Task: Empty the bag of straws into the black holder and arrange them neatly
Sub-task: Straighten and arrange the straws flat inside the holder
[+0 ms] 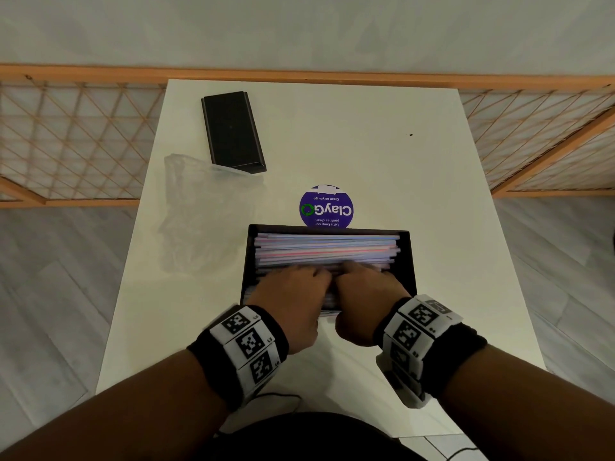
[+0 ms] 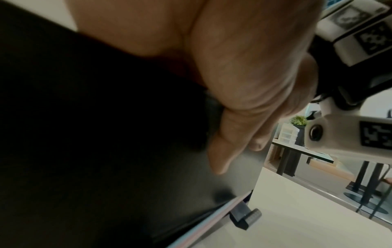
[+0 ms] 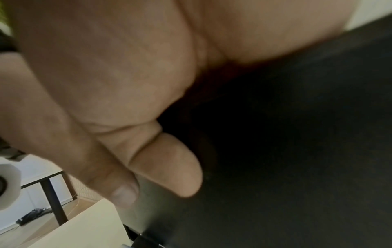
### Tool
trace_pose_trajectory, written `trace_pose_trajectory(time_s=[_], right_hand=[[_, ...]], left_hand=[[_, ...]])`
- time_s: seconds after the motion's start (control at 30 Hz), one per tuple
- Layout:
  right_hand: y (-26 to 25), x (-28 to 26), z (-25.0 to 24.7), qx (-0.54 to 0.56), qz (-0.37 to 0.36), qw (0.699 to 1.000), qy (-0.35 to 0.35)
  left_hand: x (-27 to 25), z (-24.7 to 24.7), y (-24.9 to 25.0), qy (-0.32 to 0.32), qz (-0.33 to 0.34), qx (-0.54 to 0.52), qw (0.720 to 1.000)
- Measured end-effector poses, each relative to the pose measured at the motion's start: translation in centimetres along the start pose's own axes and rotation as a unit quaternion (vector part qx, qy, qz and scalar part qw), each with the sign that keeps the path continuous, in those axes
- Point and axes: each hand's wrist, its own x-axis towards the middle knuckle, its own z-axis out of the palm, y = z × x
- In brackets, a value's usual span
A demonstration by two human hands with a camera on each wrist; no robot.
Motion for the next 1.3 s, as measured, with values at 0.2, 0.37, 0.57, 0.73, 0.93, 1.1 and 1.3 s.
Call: trace_pose_trajectory(time_s=[0.2,0.37,0.57,0.73,0.93,1.1,1.3], right_hand=[[0.1,-0.9,-0.4,0.007,-0.009,0.999,0.053],[1.0,-1.1,0.4,-0.012,0.039,0.999,0.008],[0.5,-1.7,0.2,-0.014,0.043,0.999,0.020],[-0.5,-2.2,-0.4,-0.011,0.010,0.998,0.064],[0.0,-1.2,1.1,0.022,0.033,0.999,0.018],[0.4,-1.0,1.1,0.016,0.044,0.999,0.026],[0.6,-1.1,1.1,0.032,0.055,0.998,0.012]], left_hand=[[-0.2,0.4,-0.3,-0.022,-0.024,0.011,0.999],[-0.5,-0.1,-0.7,-0.051,-0.064,0.028,0.996],[-1.3,-0.4,-0.4,-0.007,-0.049,0.047,0.998],[-1.4,-0.7,-0.3,0.057,0.012,0.015,0.998],[-0.8,0.5,-0.6,-0.008,-0.031,0.018,0.999],[-0.6,0.5,-0.6,-0.027,-0.072,0.013,0.997],[-0.5,0.5,-0.4,-0.034,-0.078,0.009,0.996]])
